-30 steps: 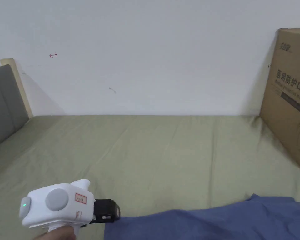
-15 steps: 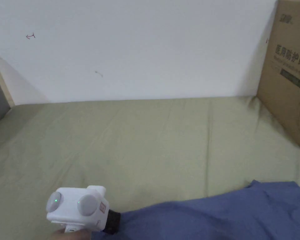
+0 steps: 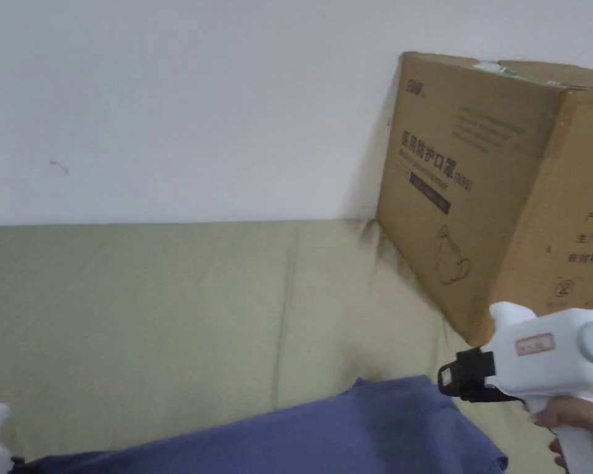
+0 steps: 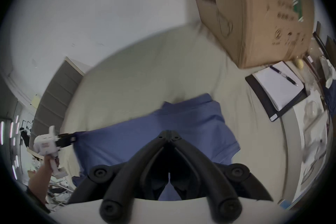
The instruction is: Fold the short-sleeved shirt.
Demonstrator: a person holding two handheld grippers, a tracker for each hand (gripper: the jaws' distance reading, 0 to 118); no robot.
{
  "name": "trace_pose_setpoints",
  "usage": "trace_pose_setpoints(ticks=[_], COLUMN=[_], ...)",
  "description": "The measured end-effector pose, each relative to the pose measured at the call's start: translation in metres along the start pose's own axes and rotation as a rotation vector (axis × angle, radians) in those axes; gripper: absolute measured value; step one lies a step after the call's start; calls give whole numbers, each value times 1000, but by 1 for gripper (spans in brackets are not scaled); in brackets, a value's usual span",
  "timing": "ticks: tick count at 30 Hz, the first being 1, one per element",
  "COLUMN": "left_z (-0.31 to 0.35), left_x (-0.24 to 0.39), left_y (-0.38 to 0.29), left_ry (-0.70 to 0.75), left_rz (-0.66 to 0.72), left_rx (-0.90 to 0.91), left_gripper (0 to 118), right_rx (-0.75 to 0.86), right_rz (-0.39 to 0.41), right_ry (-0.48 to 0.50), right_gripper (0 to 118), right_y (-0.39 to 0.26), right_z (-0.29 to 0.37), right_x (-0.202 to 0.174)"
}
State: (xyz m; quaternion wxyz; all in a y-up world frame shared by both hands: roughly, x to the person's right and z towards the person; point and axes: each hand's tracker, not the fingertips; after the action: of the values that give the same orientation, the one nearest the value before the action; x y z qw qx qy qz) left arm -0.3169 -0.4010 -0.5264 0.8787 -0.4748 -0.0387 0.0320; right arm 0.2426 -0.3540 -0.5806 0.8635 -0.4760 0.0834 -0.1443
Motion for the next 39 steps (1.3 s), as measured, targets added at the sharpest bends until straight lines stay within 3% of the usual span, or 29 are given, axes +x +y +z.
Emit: trace_pose_setpoints(ticks=[1, 2, 3, 4, 9, 13, 16, 19, 21, 22, 24, 29, 39], left_z=[1, 1, 3, 2, -6, -19, -29, -34, -32, -29, -17, 42, 232], left_x=[0, 1, 4, 5, 2, -2, -1, 0, 1, 1, 1, 4, 7], left_y=[-2, -3, -5, -6, -9, -13, -16, -19, -19, -18, -15, -8, 22], left_ry=[0, -1, -1, 0, -8, -6, -4, -7, -6, -10, -4, -12, -9], left_rz=[1, 2, 1, -2, 24, 40, 47, 64, 65, 67, 75, 70, 1], left_rx=[-1, -1, -4, -10, -35, -57, -81, -95, -90, -87, -60, 57, 328], left_gripper=[2, 2, 2, 2, 2, 2, 2, 2, 2, 2, 2, 2, 2], right_rx=[-33, -54, -68, -85, -143, -197, -202, -158, -101, -91, -14, 177, 424], right_rz=[5, 7, 1, -8, -33, -7, 47, 62, 92, 88, 67, 105, 186], right_ry=[-32, -85, -136, -158, -225, -266, -309, -291, -323, -281, -211, -155, -81], right_gripper=[28, 74, 103, 117, 112, 105, 86, 80, 32, 1, 1, 1, 1], right_y=[11, 19, 26, 31, 52, 60, 54, 45, 43, 42, 34, 14, 1], right_z=[-17, -32, -48, -64, -121, -156, -172, -163, -148, -137, -110, -16, 212], right_x=[10, 17, 21, 26, 40, 49, 50, 47, 46, 46, 38, 10, -50])
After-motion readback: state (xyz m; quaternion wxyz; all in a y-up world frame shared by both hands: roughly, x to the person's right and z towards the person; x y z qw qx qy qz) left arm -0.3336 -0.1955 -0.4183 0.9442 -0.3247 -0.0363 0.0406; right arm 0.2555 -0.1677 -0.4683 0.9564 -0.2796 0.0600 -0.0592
